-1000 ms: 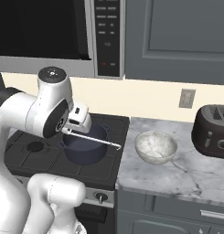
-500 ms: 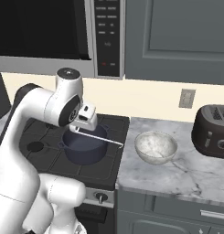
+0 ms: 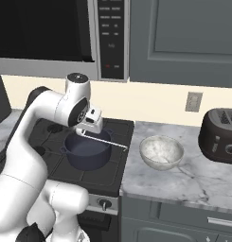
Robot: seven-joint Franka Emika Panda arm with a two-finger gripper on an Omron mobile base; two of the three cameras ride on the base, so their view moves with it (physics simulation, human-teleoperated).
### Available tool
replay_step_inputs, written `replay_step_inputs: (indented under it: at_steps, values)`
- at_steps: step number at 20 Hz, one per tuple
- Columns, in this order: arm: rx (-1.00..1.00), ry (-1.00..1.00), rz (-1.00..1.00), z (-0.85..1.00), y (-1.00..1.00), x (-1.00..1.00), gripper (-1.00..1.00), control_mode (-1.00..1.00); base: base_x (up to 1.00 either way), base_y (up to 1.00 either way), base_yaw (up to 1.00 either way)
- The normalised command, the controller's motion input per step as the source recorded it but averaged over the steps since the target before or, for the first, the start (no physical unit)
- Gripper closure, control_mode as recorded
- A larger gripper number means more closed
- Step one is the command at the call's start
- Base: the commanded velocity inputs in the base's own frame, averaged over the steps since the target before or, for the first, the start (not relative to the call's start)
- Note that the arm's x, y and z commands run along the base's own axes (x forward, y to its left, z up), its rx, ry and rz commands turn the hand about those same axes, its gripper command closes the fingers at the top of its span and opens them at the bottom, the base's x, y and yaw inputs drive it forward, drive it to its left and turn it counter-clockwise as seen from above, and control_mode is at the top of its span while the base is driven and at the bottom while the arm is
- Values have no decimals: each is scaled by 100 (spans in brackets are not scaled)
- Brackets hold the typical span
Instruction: Open the cabinet and move the ladle to the pot. Then close the cabinet.
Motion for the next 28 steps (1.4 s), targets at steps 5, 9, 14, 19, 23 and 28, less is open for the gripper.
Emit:
replay_step_inputs:
  at_steps: [5,9,14,19,23,28]
  values:
    - [0,0,0,-35,11,31,100,-100,0,0,0]
    - [0,0,0,-29,6,4,100,-100,0,0,0]
    - [0,0,0,-30,10,3,100,-100,0,0,0]
    - [0,0,0,-24,11,7,100,-100,0,0,0]
    - [0,0,0,-16,10,16,100,-100,0,0,0]
    - [0,0,0,-15,7,23,100,-100,0,0,0]
